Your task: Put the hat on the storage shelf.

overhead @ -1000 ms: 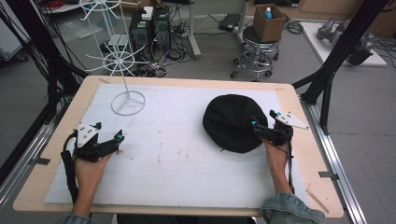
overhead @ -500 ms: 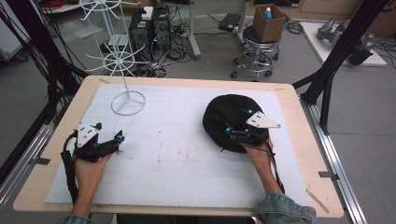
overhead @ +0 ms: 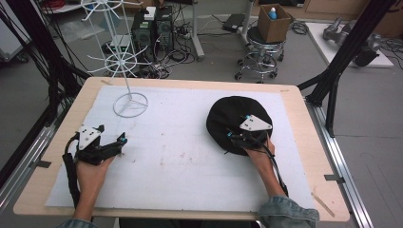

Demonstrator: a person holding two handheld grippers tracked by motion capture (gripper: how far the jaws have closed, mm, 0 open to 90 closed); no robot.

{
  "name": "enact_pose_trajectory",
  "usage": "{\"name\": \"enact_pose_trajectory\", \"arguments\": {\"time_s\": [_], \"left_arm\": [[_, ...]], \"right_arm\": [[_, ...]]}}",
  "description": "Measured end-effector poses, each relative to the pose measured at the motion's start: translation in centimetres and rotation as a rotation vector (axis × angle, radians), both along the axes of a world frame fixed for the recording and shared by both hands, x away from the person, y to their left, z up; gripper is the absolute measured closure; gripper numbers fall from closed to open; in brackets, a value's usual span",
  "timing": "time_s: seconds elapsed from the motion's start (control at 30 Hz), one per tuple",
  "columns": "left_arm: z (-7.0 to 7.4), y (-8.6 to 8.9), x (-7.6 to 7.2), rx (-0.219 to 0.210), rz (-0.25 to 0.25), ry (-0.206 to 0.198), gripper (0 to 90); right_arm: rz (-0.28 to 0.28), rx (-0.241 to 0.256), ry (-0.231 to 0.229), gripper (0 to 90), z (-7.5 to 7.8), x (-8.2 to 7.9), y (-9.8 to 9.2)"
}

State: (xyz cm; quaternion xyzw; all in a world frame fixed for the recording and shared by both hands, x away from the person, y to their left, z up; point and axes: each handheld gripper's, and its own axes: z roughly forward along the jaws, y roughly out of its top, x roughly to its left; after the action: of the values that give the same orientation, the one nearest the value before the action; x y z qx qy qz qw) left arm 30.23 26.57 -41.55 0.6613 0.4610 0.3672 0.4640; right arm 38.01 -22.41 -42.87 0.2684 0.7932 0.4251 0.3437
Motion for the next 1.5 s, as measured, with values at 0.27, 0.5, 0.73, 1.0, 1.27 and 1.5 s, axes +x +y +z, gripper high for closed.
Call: {"name": "enact_pose_trajectory", "arguments": {"time_s": [0.27, 0.5, 0.73, 1.0, 1.27, 1.5], "left_arm": [[0.0, 0.0, 0.2, -0.005, -0.004, -0.004, 19.5], [0.0, -0.5, 0.5, -0.006, -0.016, -0.004, 19.5], [0.1, -0.5, 0.6, -0.019, -0.019, -0.009, 19.5], [0.1, -0.5, 0.6, -0.027, -0.025, -0.009, 19.5], [0.1, -0.3, 0.5, -0.037, -0.025, -0.01, 19.5], [0.1, -0.3, 0.5, -0.041, -0.024, -0.011, 19.5]], "right_arm": [[-0.009, -0.053, 0.036, 52.5, 0.2, 1.0, 0.6], [-0.01, -0.057, 0.043, 80.9, 0.6, 1.2, 0.4], [-0.038, 0.001, 0.022, 84.3, 1.5, 1.1, 0.1], [-0.09, 0.091, -0.027, 84.9, 3.5, 0.8, 0.5], [-0.143, 0.161, -0.073, 85.1, 5.4, 1.3, 0.2], [-0.178, 0.191, -0.118, 85.0, 7.0, 1.7, 0.0]]}}
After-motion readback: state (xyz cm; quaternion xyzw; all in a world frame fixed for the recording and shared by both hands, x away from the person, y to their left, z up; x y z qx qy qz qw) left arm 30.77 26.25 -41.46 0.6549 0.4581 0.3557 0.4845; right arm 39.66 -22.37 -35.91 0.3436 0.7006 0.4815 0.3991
